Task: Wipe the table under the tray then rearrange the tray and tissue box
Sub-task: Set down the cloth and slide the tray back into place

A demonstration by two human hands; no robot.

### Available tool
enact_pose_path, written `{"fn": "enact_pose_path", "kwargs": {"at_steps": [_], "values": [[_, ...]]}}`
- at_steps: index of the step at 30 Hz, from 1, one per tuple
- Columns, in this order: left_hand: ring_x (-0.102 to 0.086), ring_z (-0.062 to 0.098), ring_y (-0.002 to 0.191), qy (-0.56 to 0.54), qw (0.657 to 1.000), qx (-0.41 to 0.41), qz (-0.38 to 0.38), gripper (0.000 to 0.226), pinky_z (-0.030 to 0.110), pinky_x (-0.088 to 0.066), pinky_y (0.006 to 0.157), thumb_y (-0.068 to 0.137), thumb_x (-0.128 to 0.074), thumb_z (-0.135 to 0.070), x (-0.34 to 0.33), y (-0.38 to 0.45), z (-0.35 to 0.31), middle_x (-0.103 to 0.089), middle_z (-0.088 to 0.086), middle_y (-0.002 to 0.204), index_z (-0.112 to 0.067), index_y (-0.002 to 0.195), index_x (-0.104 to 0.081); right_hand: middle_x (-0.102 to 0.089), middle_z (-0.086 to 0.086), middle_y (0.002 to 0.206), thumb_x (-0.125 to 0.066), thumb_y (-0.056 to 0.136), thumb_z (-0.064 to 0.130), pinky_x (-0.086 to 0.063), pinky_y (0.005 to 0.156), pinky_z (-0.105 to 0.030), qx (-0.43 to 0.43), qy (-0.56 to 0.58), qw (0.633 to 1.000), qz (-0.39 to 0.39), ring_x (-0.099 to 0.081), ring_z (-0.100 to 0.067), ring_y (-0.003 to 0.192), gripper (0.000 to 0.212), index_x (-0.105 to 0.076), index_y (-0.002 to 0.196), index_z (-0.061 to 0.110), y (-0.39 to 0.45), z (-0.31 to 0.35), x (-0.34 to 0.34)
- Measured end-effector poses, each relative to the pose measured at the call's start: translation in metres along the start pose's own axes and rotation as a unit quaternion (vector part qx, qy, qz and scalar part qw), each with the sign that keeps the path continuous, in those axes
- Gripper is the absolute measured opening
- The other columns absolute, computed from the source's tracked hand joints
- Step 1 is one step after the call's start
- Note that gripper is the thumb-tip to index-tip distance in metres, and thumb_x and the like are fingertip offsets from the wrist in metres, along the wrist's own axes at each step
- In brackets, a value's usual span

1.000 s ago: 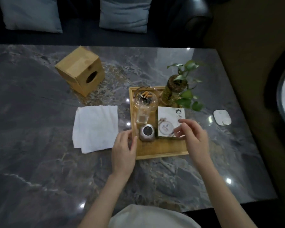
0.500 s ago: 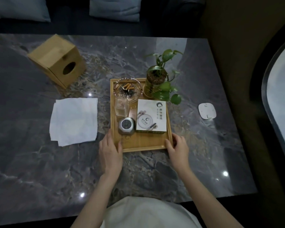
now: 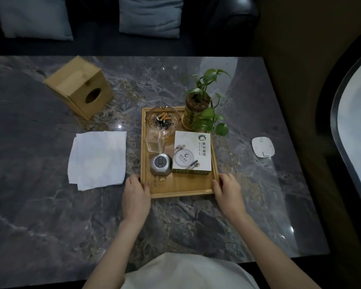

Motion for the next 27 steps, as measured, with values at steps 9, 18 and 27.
{"fn": "enact_pose_path", "kwargs": {"at_steps": [9,18,27], "values": [[-0.053,0.035,0.11,-0.162,0.976,0.134,0.052,0.06,0.038,-0.038,0.094,0.096,-0.026,-0.045,-0.005,0.019,-0.001,-0.058,0.022,0.12,0.001,0.116,-0.057,-0.058,-0.002,0.088,-0.06,0.086,0.018,-0.038,0.065,-0.02,-0.006,0.069,0.997,-0.02,-0.053,-0.011,0.076,0.017,-0.064,0.1,0.008,0.006,-0.003,0.016],[-0.061,0.039,0.086,-0.071,0.994,0.087,0.003,0.068,0.039,-0.043,0.075,0.097,-0.02,-0.04,-0.007,0.024,-0.003,-0.066,0.031,0.091,0.009,0.081,-0.064,-0.058,-0.001,0.096,-0.035,0.099,0.027,-0.04,0.068,-0.02,-0.217,0.305,0.926,0.048,-0.052,-0.008,0.078,0.037,-0.061,0.11,0.003,0.033,-0.004,-0.002],[-0.061,0.038,0.086,-0.098,0.992,0.071,-0.035,0.061,0.033,-0.036,0.071,0.098,-0.028,-0.034,-0.003,0.021,-0.016,-0.066,0.031,0.091,0.012,0.083,-0.065,-0.067,-0.018,0.091,-0.036,0.097,0.037,-0.044,0.072,-0.039,-0.204,0.218,0.948,-0.109,-0.061,-0.029,0.085,0.046,-0.062,0.083,0.002,0.042,-0.005,-0.011]]}}
Point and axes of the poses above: each hand's wrist, its own y-axis towards the middle knuckle, its own x-axis out of the back of the hand, z = x × y, the point moved 6 cm from there along y, towards the middle knuckle
